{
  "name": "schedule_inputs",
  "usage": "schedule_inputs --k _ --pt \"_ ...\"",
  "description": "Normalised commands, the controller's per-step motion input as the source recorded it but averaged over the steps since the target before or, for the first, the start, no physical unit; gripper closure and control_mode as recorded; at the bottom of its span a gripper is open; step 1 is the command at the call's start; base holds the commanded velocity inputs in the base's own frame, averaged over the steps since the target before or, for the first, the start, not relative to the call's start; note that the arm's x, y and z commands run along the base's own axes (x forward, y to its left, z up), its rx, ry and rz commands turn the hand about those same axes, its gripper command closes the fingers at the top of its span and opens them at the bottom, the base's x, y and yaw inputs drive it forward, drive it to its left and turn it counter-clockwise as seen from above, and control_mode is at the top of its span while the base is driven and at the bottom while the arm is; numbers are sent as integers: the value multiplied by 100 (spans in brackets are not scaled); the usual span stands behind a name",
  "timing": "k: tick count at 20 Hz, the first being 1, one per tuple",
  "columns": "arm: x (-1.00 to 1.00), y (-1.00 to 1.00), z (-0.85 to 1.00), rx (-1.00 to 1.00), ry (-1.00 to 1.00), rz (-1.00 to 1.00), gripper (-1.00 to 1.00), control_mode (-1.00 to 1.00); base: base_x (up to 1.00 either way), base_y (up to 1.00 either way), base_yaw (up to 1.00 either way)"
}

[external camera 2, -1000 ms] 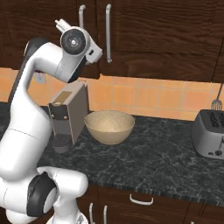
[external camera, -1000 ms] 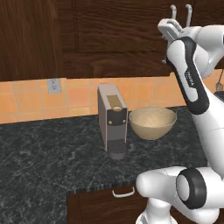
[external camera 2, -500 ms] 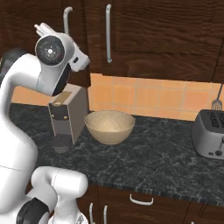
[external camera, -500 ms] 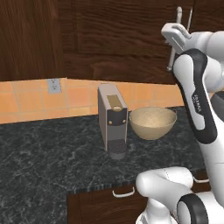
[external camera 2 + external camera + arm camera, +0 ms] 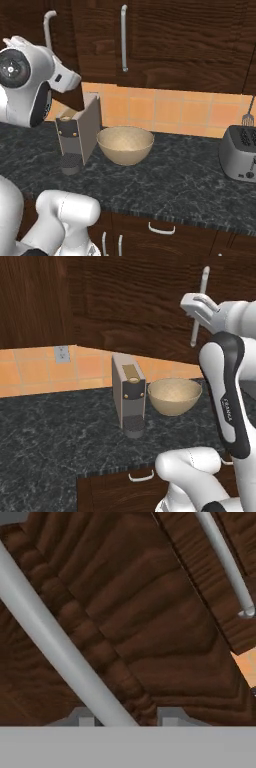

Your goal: Open the cabinet, pick up the bread from the cabinet and place it in the basket. Then move the basket to the dining counter.

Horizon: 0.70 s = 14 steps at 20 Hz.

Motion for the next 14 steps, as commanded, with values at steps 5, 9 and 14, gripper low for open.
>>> schedule_inputs --k 5,9,14 --pt "-100 49 0 -14 7 0 100 -100 0 0 0" --pt "-100 48 0 -9 5 0 -100 -100 0 0 0" --pt "-97 -46 0 4 0 0 -100 -100 0 0 0"
